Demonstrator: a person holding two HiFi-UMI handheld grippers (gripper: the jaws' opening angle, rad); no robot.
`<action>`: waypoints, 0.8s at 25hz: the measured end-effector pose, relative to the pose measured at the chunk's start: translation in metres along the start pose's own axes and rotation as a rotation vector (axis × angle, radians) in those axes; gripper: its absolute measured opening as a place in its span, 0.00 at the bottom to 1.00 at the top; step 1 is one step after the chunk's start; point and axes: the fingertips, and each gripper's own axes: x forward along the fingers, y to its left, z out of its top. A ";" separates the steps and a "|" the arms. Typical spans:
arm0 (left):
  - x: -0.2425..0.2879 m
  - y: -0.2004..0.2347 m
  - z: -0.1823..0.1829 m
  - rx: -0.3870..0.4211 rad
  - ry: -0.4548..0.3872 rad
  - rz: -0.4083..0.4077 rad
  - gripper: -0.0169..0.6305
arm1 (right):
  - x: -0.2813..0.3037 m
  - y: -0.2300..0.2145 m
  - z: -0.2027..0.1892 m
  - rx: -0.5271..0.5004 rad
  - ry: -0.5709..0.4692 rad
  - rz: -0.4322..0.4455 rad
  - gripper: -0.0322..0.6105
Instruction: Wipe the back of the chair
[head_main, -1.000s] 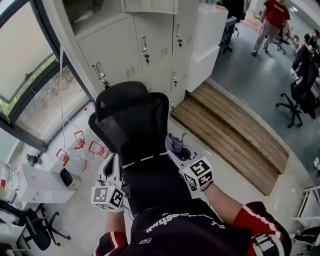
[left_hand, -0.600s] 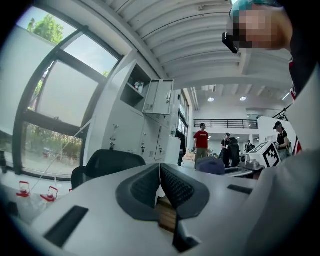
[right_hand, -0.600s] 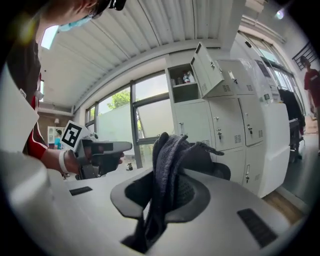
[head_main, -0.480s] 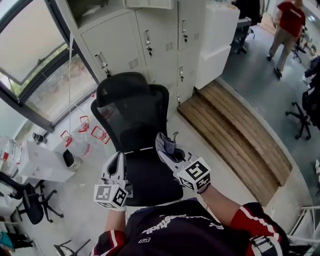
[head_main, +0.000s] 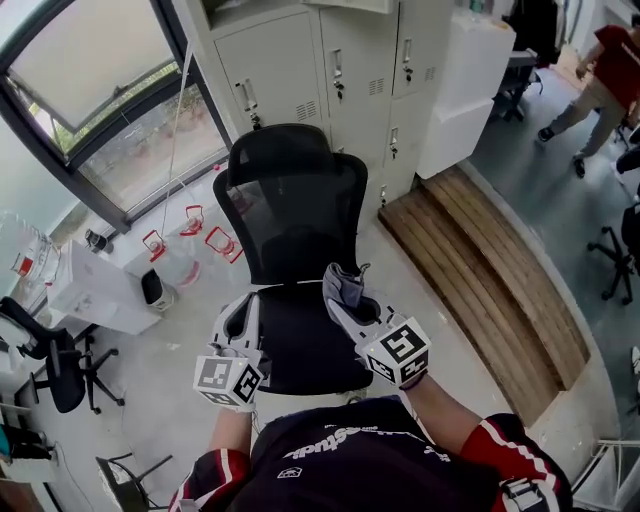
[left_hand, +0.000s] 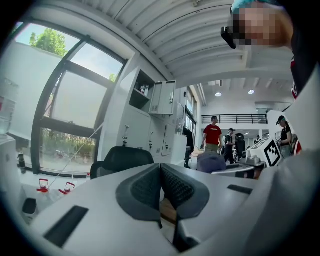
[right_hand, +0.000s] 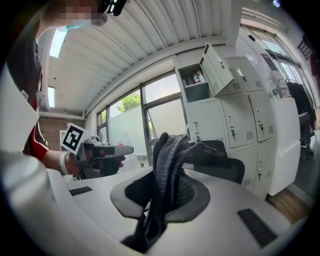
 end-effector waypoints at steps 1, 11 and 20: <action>-0.008 0.002 -0.001 -0.003 -0.005 -0.007 0.07 | 0.000 0.010 -0.001 -0.004 0.002 -0.004 0.16; -0.133 0.059 -0.006 -0.043 -0.044 -0.054 0.07 | 0.011 0.153 -0.019 -0.025 0.001 -0.063 0.16; -0.214 0.086 -0.010 -0.054 -0.063 -0.131 0.07 | 0.003 0.248 -0.027 -0.020 -0.031 -0.170 0.16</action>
